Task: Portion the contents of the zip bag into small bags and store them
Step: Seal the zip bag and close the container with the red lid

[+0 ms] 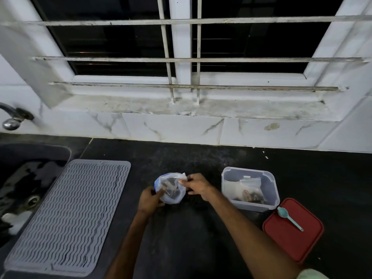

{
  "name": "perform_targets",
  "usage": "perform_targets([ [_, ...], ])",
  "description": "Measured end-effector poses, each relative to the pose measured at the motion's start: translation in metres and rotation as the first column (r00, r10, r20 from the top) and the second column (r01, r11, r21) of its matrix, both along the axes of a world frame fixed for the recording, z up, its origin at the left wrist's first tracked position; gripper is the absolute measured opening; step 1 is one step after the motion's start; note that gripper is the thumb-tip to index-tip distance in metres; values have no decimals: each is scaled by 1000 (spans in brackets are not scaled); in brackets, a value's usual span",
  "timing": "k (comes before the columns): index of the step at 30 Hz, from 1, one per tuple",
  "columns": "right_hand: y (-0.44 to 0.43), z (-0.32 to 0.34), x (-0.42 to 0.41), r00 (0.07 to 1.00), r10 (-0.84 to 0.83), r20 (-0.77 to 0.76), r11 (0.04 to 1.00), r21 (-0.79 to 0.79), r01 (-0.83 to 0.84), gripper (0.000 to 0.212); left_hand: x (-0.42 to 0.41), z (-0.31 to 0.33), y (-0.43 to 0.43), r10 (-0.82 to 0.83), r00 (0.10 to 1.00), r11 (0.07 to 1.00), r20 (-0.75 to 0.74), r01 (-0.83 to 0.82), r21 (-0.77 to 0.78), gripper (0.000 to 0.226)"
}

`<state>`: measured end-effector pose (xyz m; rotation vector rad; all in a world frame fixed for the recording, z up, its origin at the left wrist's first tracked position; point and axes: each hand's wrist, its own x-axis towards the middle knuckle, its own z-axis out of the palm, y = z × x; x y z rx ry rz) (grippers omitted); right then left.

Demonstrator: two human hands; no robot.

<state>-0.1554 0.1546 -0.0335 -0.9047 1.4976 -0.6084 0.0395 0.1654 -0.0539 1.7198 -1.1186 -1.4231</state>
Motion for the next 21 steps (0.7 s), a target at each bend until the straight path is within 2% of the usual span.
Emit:
perform_targets([
  [3, 4, 8, -18, 999, -34, 39, 999, 13, 33, 16, -10, 7, -3, 24, 994, 999, 105, -21, -28, 10],
  [5, 6, 9, -23, 998, -64, -8, 998, -22, 64, 13, -21, 12, -3, 28, 951, 996, 307, -2, -85, 9],
  [7, 7, 7, -23, 975, -171, -139, 983, -83, 161, 14, -36, 18, -1, 13, 852, 990, 524, 63, -127, 11],
  [8, 9, 8, -21, 940, -222, -259, 973, -121, 196, 19, -44, 20, 1, 22, 820, 987, 572, 72, -142, 12],
  [10, 15, 15, -19, 826, -292, -482, 955, -197, 222, 26, -59, 22, 4, 30, 828, 979, 560, 90, -185, 14],
  [12, 20, 20, -22, 769, -341, -541, 940, -226, 257, 29, -68, 22, 5, -10, 890, 961, 456, 135, -242, 19],
  [14, 21, 20, -27, 822, -357, -444, 932, -233, 279, 30, -71, 24, 5, -48, 954, 957, 297, 129, -260, 25],
  [17, 21, 20, -40, 968, -235, -93, 957, -197, 213, 20, -68, 28, 3, -82, 995, 975, 54, 91, -201, 19],
  [19, 23, 34, -49, 981, -126, 147, 978, -149, 148, 11, -66, 32, 3, -47, 999, 980, -14, 43, -196, 17],
  [21, 22, 43, -57, 956, -95, 278, 986, -102, 128, 10, -64, 36, 2, 22, 1000, 973, 16, -18, -232, 16],
])
